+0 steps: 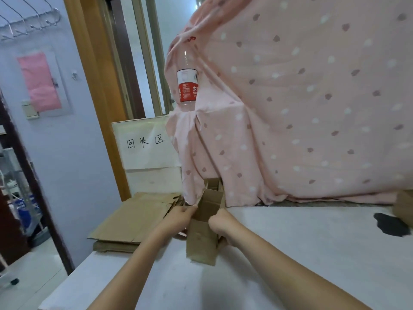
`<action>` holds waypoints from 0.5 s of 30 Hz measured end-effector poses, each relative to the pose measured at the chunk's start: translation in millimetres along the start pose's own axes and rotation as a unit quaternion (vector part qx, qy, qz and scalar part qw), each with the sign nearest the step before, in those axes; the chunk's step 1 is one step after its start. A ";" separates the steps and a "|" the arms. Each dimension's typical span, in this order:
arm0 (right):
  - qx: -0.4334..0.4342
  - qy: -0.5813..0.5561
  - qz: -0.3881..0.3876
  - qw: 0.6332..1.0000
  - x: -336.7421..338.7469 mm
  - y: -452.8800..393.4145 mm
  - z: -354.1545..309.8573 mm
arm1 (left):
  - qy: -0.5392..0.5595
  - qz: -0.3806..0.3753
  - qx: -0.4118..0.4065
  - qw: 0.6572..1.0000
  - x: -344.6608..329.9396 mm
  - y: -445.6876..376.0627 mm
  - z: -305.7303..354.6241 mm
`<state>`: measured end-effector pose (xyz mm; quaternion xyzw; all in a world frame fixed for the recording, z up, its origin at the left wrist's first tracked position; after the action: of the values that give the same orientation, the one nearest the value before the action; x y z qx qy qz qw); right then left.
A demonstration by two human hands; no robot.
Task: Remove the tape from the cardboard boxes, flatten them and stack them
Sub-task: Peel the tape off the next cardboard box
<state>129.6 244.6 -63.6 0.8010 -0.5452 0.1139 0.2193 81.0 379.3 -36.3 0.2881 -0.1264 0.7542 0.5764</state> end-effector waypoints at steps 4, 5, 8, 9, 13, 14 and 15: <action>0.044 0.005 0.007 0.999 30.5 -3.9 43.8 | 0.159 -0.054 0.044 0.985 -10.0 9.9 5.1; 0.066 0.006 0.014 0.998 40.6 10.2 45.4 | 0.189 -0.065 0.052 0.978 -13.9 9.1 7.7; 0.137 0.029 0.033 0.990 70.4 52.0 41.8 | 0.228 -0.079 0.081 0.967 -25.9 2.6 17.1; 0.161 0.047 0.038 0.985 80.9 62.6 42.0 | 0.233 -0.083 0.086 0.965 -29.3 0.4 22.0; 0.253 0.187 0.045 0.948 109.4 81.9 45.7 | 0.216 -0.106 0.086 0.967 -49.6 -6.8 46.5; 0.264 0.223 0.042 0.938 112.7 82.2 49.3 | 0.184 -0.110 0.084 0.973 -56.3 -7.9 51.8; 0.274 0.250 0.035 0.928 117.0 83.9 52.0 | 0.142 -0.109 0.075 0.981 -63.2 -6.8 60.0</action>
<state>93.6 97.6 -40.9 0.7557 -0.4479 0.4634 0.1166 115.4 299.6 -25.8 0.2323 0.0464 0.7276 0.6438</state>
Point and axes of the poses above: each hand's wrist, its own y-axis away from the middle knuckle, its own x-axis out of the back of the hand, z = x × y, the point moved 9 cm from there along -y, towards the middle knuckle, and after that the axes turned 2 degrees about -y, right-handed, at the moved point
